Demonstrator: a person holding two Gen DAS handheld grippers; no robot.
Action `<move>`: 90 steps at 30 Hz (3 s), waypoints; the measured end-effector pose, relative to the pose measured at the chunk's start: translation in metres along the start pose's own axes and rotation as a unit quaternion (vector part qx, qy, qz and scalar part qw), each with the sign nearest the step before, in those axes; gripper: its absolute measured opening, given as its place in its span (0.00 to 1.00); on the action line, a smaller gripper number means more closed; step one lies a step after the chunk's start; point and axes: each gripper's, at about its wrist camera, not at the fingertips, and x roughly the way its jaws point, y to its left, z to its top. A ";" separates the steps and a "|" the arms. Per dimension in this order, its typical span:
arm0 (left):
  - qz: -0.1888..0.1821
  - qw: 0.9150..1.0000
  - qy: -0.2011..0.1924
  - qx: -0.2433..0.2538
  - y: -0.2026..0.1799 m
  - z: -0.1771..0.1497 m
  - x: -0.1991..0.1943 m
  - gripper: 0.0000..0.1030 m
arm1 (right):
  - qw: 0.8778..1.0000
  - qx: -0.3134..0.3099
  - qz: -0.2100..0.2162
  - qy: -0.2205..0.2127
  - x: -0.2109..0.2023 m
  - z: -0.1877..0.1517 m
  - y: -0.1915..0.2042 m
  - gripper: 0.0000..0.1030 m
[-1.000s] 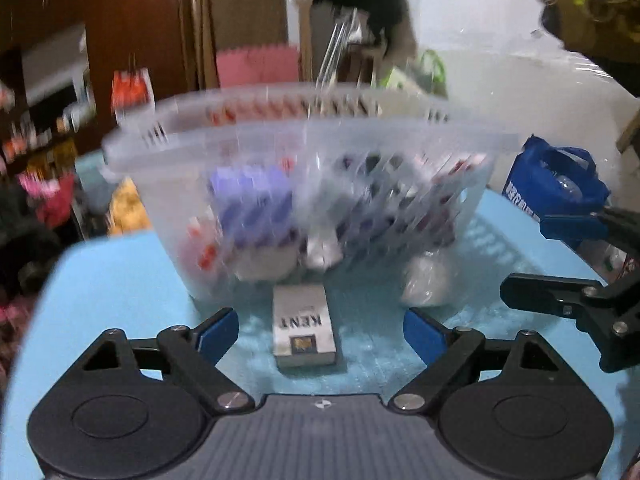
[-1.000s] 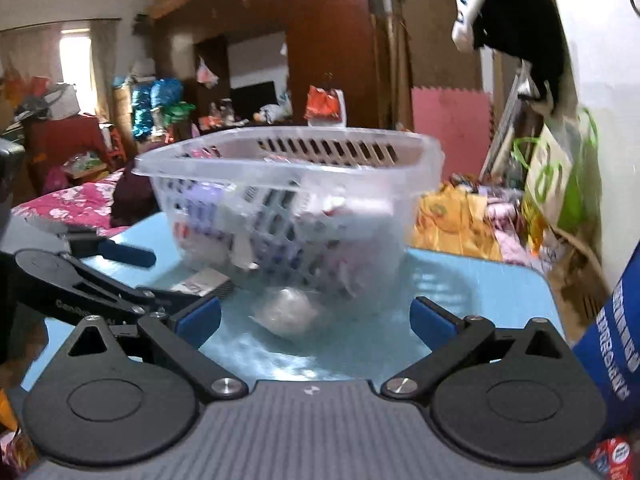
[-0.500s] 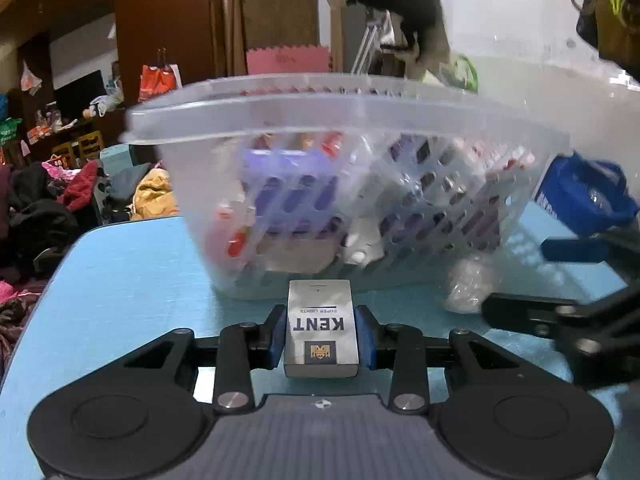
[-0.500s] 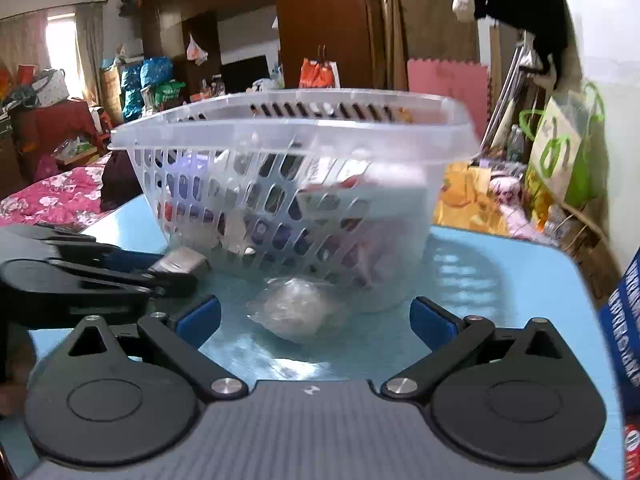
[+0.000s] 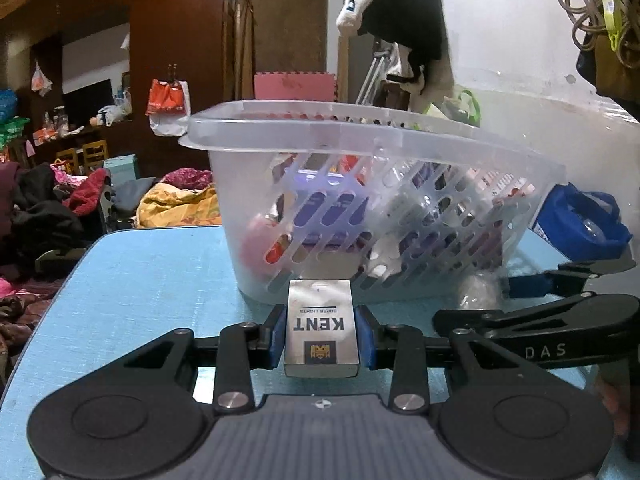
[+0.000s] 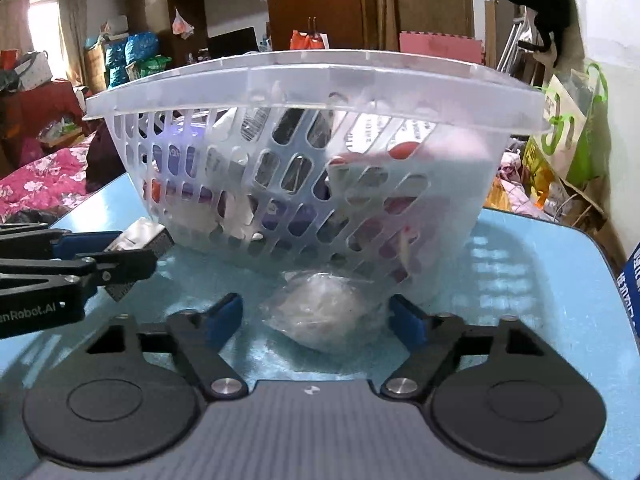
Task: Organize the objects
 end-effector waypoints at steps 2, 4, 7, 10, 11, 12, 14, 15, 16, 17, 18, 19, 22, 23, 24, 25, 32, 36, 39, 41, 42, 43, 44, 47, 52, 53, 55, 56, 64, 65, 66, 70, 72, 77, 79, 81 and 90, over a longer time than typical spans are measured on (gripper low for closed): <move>-0.002 1.000 -0.001 -0.004 0.002 -0.001 -0.001 0.39 | 1.000 0.007 0.005 -0.003 -0.003 -0.001 -0.004 0.64; -0.006 1.000 -0.002 -0.006 0.004 -0.002 -0.002 0.39 | 1.000 0.008 0.011 -0.007 -0.007 -0.002 -0.007 0.61; -0.012 1.000 -0.010 -0.006 0.005 -0.002 -0.005 0.39 | 0.999 0.011 0.027 -0.016 -0.017 -0.007 -0.012 0.61; -0.010 1.000 -0.020 0.001 0.002 -0.004 -0.009 0.39 | 0.999 0.014 0.023 -0.039 -0.032 -0.013 -0.016 0.60; -0.011 1.000 -0.024 0.005 0.000 -0.004 -0.010 0.39 | 0.999 0.010 0.016 -0.048 -0.036 -0.014 -0.016 0.60; -0.012 1.000 -0.027 0.009 -0.001 -0.004 -0.011 0.39 | 0.998 0.008 0.012 -0.056 -0.041 -0.016 -0.017 0.60; -0.015 0.999 -0.034 0.017 -0.003 -0.004 -0.013 0.39 | 0.997 0.008 0.019 -0.072 -0.047 -0.019 -0.019 0.60; -0.018 0.999 -0.038 0.020 -0.004 -0.005 -0.015 0.39 | 0.996 0.008 0.026 -0.080 -0.050 -0.021 -0.020 0.60; -0.021 0.999 -0.044 0.023 -0.005 -0.005 -0.017 0.39 | 0.996 0.008 0.035 -0.088 -0.053 -0.021 -0.020 0.60; -0.026 0.998 -0.051 0.026 -0.005 -0.006 -0.020 0.39 | 0.995 0.009 0.040 -0.096 -0.054 -0.020 -0.018 0.60; -0.036 0.997 -0.057 0.027 -0.006 -0.007 -0.023 0.39 | 0.993 0.013 0.044 -0.111 -0.060 -0.022 -0.020 0.60; -0.050 0.996 -0.062 0.031 -0.008 -0.008 -0.027 0.39 | 0.991 0.016 0.045 -0.125 -0.064 -0.024 -0.020 0.60; -0.060 0.994 -0.074 0.054 -0.017 -0.010 -0.035 0.39 | 0.985 0.021 0.056 -0.160 -0.080 -0.030 -0.020 0.60; -0.064 0.993 -0.084 0.050 -0.018 -0.010 -0.041 0.39 | 0.982 0.024 0.059 -0.175 -0.086 -0.033 -0.018 0.60; -0.075 0.992 -0.093 0.048 -0.017 -0.011 -0.047 0.39 | 0.980 0.025 0.064 -0.185 -0.092 -0.034 -0.016 0.60; -0.088 0.990 -0.104 0.043 -0.016 -0.009 -0.056 0.39 | 0.979 0.025 0.068 -0.193 -0.099 -0.032 -0.015 0.60; -0.084 0.983 -0.153 0.049 -0.017 0.066 -0.087 0.39 | 0.967 -0.013 0.067 -0.245 -0.131 0.045 -0.003 0.60; -0.038 0.990 -0.131 0.046 -0.015 0.121 -0.058 0.39 | 0.972 -0.039 0.004 -0.234 -0.101 0.107 0.001 0.60; -0.030 0.996 -0.087 0.016 -0.003 0.143 -0.017 0.39 | 0.982 -0.034 0.008 -0.186 -0.062 0.136 -0.005 0.60; -0.037 0.997 -0.062 0.001 0.004 0.146 0.008 0.40 | 0.986 -0.039 0.001 -0.163 -0.036 0.145 -0.007 0.61; -0.038 0.998 -0.050 -0.001 0.006 0.147 0.021 0.46 | 0.987 -0.045 -0.007 -0.154 -0.026 0.146 -0.007 0.63; -0.036 0.998 -0.042 -0.007 0.008 0.147 0.029 0.64 | 0.988 -0.048 -0.013 -0.148 -0.015 0.148 -0.008 0.65; -0.037 0.999 -0.028 -0.023 0.013 0.145 0.037 0.74 | 0.988 -0.047 -0.016 -0.146 -0.008 0.147 -0.008 0.74; -0.076 0.994 -0.005 -0.078 0.031 0.132 0.045 0.81 | 0.985 -0.039 -0.025 -0.165 -0.010 0.138 -0.016 0.80; -0.071 0.992 -0.083 -0.062 0.030 0.117 -0.007 0.93 | 0.981 -0.025 0.018 -0.190 -0.054 0.118 -0.027 1.00; -0.075 0.991 -0.093 -0.059 0.027 0.115 -0.016 0.97 | 0.981 -0.032 0.018 -0.190 -0.061 0.117 -0.025 1.00; -0.069 0.991 -0.106 -0.045 0.024 0.111 -0.032 1.00 | 0.980 -0.054 0.007 -0.193 -0.079 0.109 -0.016 1.00; -0.062 0.992 -0.106 -0.030 0.021 0.112 -0.036 1.00 | 0.979 -0.065 0.000 -0.192 -0.085 0.106 -0.013 1.00; -0.088 0.993 -0.073 -0.003 -0.001 0.084 -0.029 1.00 | 0.976 -0.013 -0.062 -0.209 -0.115 0.061 -0.013 1.00; -0.081 0.994 -0.075 0.001 -0.004 0.080 -0.032 1.00 | 0.976 0.002 -0.051 -0.212 -0.118 0.058 -0.017 1.00; -0.073 0.994 -0.075 0.004 -0.005 0.079 -0.032 1.00 | 0.976 0.014 -0.030 -0.214 -0.119 0.056 -0.023 1.00; -0.077 0.994 -0.067 0.031 -0.015 0.075 -0.045 1.00 | 0.983 0.034 -0.016 -0.180 -0.117 0.067 -0.031 1.00; -0.082 0.993 -0.077 0.035 -0.018 0.073 -0.055 1.00 | 0.984 0.027 -0.027 -0.175 -0.116 0.068 -0.030 1.00; -0.074 0.994 -0.072 0.029 -0.022 0.075 -0.067 1.00 | 0.988 -0.010 -0.063 -0.141 -0.111 0.053 -0.013 1.00; -0.054 0.996 -0.067 0.027 -0.024 0.076 -0.067 1.00 | 0.988 -0.023 -0.074 -0.135 -0.111 0.051 -0.009 1.00; -0.026 0.998 -0.052 0.028 -0.024 0.077 -0.064 1.00 | 0.988 -0.019 -0.077 -0.136 -0.112 0.051 -0.008 1.00; 0.013 0.999 -0.028 0.015 -0.014 0.084 -0.052 1.00 | 0.987 -0.005 -0.088 -0.136 -0.116 0.053 -0.012 1.00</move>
